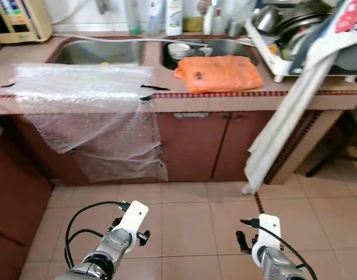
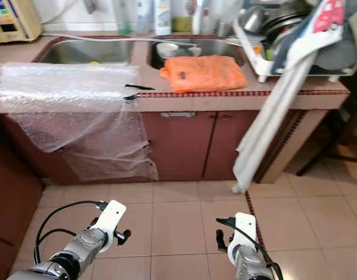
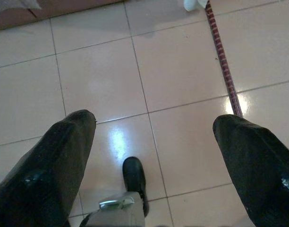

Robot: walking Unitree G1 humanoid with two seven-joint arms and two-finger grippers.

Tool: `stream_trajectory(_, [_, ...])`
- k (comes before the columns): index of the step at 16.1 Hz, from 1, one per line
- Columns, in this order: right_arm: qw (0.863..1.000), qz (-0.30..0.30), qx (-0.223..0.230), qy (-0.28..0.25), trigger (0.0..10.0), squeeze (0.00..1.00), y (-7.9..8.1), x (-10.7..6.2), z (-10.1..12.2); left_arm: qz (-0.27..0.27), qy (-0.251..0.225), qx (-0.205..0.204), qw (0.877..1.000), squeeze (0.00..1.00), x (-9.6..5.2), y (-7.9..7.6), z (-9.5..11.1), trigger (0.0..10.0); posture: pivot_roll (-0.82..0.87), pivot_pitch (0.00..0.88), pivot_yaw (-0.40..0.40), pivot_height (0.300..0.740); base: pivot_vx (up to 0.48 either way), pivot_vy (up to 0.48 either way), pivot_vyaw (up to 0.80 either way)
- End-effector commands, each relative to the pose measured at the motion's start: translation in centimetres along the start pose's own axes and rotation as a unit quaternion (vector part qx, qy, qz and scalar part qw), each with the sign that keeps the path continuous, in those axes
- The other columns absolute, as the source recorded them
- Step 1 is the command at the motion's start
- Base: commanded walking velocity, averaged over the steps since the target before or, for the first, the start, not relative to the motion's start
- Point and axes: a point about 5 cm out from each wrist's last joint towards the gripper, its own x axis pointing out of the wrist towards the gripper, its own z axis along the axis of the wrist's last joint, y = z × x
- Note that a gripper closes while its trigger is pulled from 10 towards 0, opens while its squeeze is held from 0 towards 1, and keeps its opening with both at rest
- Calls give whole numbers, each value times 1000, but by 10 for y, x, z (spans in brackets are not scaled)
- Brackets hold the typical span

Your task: Kitchen organization

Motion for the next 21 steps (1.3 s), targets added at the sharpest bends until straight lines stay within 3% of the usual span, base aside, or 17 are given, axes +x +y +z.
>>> stream_trajectory(1, [1000, 0, 1, 9, 10000, 0, 0, 0, -4, 1, 8, 6, 1000, 0, 0, 2, -4, 10000, -50, 94, 10, 740, 0, 0, -725])
stream_trajectory(21, [1000, 2, 15, 5, 10000, 0, 1, -1, -4, 1, 18, 13, 1000, 0, -1, 2, -7, 10000, -49, 107, 10, 740, 0, 0, -706])
